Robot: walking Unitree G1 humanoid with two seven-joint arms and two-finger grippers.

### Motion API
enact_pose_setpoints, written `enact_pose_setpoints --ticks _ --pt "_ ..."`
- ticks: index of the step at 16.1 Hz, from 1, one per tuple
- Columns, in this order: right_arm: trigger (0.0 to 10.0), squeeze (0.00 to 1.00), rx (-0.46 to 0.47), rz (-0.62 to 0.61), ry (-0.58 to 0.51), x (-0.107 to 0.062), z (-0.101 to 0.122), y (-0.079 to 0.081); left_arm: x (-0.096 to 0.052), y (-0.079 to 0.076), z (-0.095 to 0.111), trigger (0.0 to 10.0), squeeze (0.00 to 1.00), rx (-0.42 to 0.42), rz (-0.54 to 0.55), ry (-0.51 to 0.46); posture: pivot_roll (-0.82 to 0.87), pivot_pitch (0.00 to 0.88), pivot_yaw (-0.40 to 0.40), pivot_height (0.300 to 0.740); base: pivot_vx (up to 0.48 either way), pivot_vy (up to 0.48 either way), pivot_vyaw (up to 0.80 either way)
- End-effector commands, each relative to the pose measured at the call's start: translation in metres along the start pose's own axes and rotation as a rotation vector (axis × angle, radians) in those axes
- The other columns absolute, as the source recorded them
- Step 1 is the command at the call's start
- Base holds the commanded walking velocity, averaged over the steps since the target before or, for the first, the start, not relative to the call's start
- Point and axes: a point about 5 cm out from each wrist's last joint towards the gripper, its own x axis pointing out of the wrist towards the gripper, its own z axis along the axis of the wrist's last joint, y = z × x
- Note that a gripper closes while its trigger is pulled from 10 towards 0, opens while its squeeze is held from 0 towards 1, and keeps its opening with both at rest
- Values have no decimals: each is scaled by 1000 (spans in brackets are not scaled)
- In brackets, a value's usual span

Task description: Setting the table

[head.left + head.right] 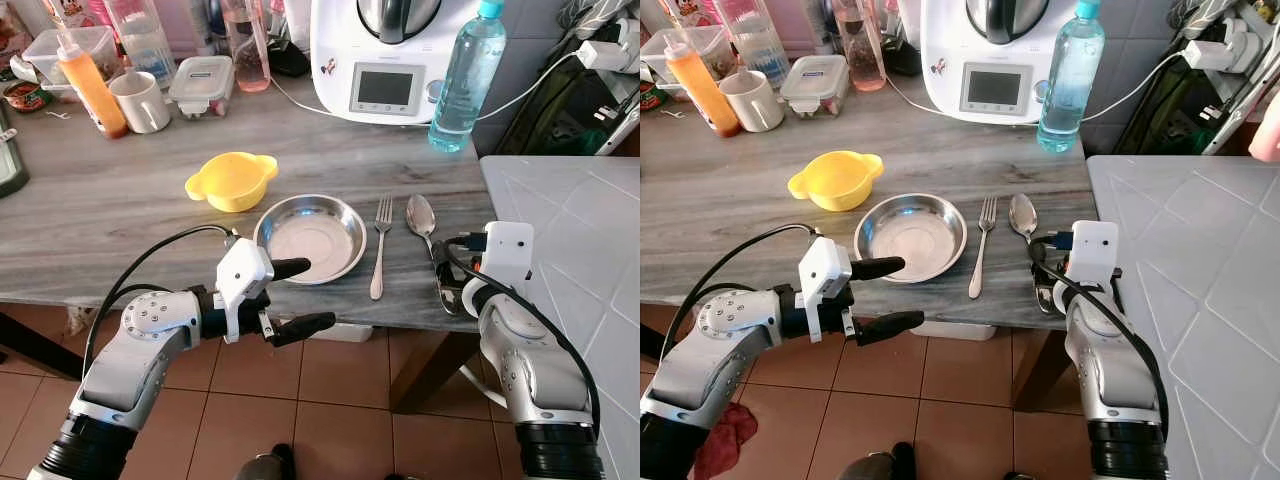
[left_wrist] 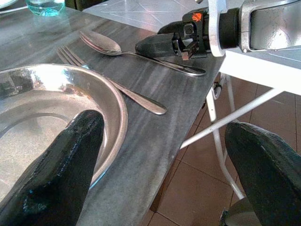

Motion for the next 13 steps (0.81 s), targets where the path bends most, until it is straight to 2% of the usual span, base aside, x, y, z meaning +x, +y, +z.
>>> enact_pose_setpoints --ticks 1,13 --pt "10000 1000 -9 8 26 1 -5 1 0 -4 1 10000 0 14 -17 8 126 204 54 740 0 0 0" --pt "10000 1000 -9 8 26 1 -5 1 0 -4 1 10000 0 14 -17 8 126 204 54 740 0 0 0"
